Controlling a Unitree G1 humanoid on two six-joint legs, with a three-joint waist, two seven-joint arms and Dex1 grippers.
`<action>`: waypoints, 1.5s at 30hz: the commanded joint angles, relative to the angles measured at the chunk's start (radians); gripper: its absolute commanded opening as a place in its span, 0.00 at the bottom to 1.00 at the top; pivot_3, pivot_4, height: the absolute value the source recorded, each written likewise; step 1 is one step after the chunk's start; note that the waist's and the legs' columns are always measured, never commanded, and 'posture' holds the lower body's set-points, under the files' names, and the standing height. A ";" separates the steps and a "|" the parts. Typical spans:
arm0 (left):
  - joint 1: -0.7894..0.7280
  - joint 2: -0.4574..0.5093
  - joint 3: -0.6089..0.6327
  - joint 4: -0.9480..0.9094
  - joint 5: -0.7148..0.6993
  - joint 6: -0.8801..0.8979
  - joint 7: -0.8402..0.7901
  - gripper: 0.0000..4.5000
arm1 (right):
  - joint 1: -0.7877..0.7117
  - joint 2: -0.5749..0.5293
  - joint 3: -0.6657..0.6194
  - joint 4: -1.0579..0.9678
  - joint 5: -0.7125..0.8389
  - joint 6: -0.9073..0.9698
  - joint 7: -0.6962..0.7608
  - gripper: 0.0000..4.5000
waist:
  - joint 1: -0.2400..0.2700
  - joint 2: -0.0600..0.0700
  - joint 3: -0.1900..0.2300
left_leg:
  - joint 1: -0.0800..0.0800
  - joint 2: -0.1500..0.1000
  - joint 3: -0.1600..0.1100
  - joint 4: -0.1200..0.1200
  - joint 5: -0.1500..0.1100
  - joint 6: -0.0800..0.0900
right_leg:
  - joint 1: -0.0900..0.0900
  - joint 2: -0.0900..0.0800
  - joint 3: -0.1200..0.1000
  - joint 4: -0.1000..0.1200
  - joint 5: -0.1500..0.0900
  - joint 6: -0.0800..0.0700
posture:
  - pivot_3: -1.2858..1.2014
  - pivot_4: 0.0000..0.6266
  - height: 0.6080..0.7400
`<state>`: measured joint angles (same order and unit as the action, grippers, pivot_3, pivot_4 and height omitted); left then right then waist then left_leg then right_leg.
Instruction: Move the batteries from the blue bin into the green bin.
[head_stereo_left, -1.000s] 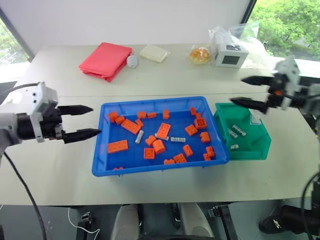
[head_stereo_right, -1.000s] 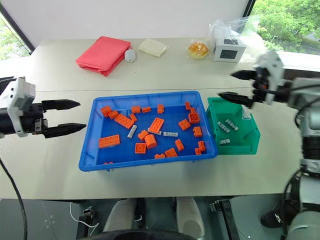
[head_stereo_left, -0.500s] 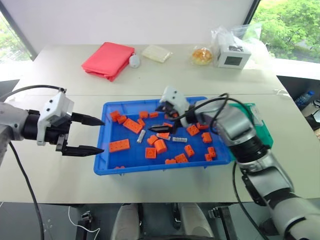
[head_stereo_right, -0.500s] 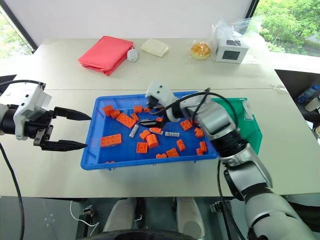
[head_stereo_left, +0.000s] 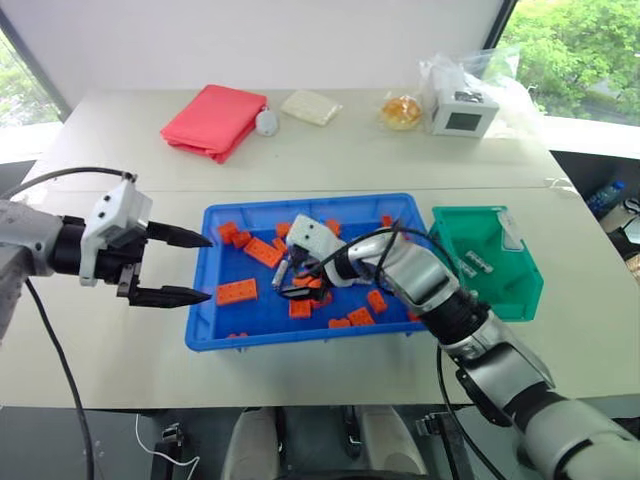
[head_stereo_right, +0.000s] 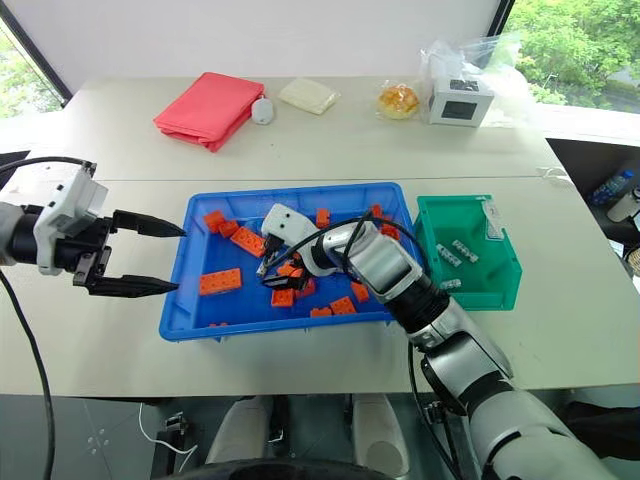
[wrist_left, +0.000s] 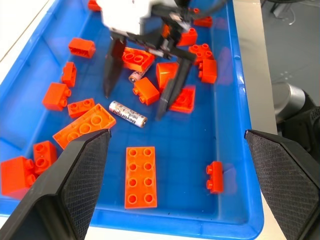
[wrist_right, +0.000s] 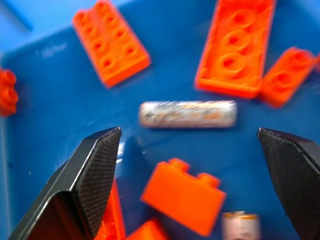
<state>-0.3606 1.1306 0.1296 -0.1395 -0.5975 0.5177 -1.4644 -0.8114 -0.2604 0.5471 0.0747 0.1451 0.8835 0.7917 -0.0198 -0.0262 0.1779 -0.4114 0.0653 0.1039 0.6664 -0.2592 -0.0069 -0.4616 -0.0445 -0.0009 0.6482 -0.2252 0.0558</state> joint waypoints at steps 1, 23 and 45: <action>-0.033 0.001 -0.001 -0.007 0.002 -0.003 -0.006 1.00 | -0.004 0.029 0.002 0.011 -0.013 -0.014 -0.008 0.99 | 0.000 -0.001 0.000 | 0.000 0.000 0.000 0.000 0.000 0.000 | 0.000 0.000 0.000 0.000 0.000 0.000 | 0.52 0.24 0.97; -0.122 -0.095 -0.067 0.032 0.024 -0.017 0.021 1.00 | -0.078 -0.181 -0.283 -0.162 0.080 0.138 0.094 0.49 | 0.006 -0.002 -0.001 | 0.001 0.000 -0.001 0.000 0.000 0.000 | 0.001 0.000 0.000 0.000 0.000 0.000 | 0.52 0.24 0.97; -0.172 -0.222 -0.140 0.029 0.038 -0.019 0.041 1.00 | 0.319 -0.771 -0.667 -0.274 0.207 0.154 0.128 0.92 | -0.003 -0.003 0.000 | 0.002 0.000 -0.002 -0.001 0.000 0.000 | 0.002 0.001 0.001 -0.001 -0.001 0.001 | 0.52 0.24 0.97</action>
<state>-0.5138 0.9028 -0.0189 -0.1069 -0.5657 0.5133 -1.4157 -0.4693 -1.0077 -0.0879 -0.1710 0.3487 1.0796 0.9244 -0.0225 -0.0287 0.1775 -0.4091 0.0648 0.1022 0.6659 -0.2593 -0.0065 -0.4600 -0.0431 0.0004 0.6476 -0.2261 0.0568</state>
